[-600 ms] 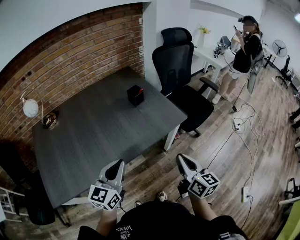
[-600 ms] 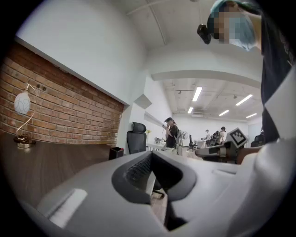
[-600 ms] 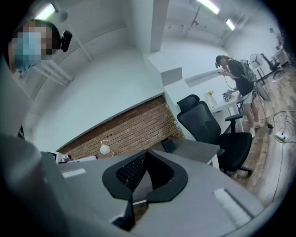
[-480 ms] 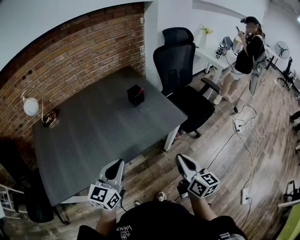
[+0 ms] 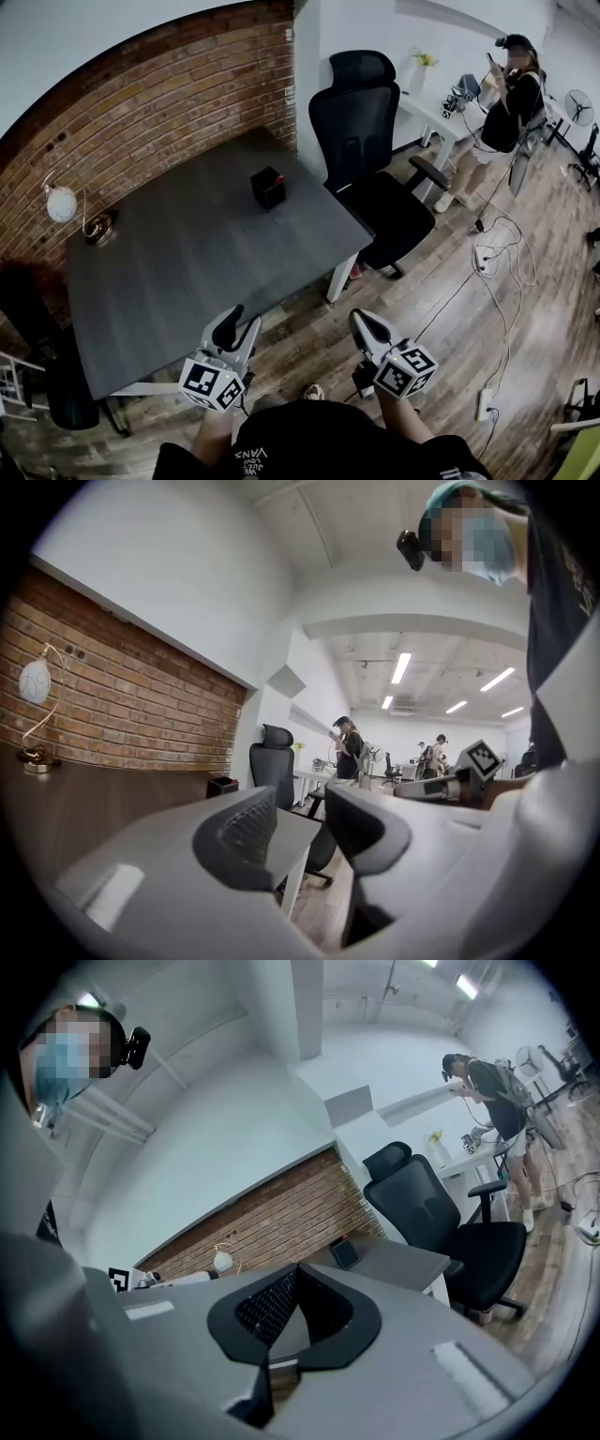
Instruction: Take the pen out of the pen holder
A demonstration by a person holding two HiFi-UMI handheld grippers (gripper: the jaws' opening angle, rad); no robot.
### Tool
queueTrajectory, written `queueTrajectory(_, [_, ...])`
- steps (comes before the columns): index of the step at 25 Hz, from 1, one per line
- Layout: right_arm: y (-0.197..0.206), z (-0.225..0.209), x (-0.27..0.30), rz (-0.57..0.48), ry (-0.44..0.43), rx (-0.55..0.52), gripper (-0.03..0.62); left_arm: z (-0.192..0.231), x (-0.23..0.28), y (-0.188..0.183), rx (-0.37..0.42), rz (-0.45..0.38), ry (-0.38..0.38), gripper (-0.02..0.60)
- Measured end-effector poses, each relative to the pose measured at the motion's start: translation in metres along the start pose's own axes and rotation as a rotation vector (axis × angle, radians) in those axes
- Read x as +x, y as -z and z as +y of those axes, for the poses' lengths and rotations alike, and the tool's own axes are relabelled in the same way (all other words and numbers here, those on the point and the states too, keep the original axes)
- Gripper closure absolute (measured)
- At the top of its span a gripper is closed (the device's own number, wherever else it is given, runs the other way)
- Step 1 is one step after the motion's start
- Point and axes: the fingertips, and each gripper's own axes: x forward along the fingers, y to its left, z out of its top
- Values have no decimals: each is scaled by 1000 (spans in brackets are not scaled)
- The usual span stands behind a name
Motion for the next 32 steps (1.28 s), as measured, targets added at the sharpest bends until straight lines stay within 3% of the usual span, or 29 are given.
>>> queueTrajectory(13, [-2,-35,9,27,-7,43,594,-3,45,9,5,37,-1,400])
queueTrajectory(32, [-30,-64,103,19,85,35,594,86,141,-11,-10,35,88,377])
